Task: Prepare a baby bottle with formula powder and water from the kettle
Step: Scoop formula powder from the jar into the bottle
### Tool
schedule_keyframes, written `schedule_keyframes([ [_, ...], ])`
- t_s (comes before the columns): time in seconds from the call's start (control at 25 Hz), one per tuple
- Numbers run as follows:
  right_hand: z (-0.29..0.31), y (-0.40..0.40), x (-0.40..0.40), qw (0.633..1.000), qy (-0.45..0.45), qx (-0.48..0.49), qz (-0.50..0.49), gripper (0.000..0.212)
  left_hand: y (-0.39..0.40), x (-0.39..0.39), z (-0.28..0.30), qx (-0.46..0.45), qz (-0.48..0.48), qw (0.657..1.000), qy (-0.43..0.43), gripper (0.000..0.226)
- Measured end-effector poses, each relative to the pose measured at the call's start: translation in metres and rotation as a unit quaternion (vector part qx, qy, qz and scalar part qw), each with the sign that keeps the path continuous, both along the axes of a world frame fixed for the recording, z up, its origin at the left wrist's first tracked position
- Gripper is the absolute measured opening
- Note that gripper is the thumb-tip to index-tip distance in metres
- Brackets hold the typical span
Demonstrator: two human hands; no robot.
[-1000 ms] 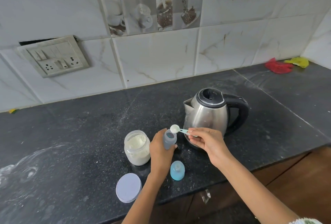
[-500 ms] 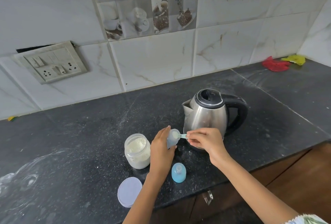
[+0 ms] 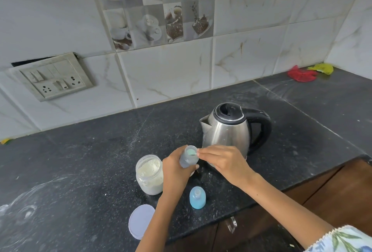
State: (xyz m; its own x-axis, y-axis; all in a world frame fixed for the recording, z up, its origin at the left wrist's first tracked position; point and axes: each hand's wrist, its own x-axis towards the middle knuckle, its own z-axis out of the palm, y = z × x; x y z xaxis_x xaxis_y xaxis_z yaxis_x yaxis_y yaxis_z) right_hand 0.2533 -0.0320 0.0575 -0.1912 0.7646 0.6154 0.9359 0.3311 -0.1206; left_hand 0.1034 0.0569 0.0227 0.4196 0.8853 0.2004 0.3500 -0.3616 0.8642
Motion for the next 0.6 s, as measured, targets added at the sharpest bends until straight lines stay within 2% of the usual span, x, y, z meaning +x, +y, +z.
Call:
schedule_keyframes([
  [0.32,0.008,-0.004,0.001,1.0,0.012,-0.006,0.005,0.034,0.003,-0.003,0.003,0.008,-0.025,1.0,0.003,0.05],
  [0.6,0.013,0.001,0.006,0.998,0.055,-0.04,-0.02,0.022,0.003,-0.006,0.002,0.008,-0.027,1.0,-0.002,0.053],
])
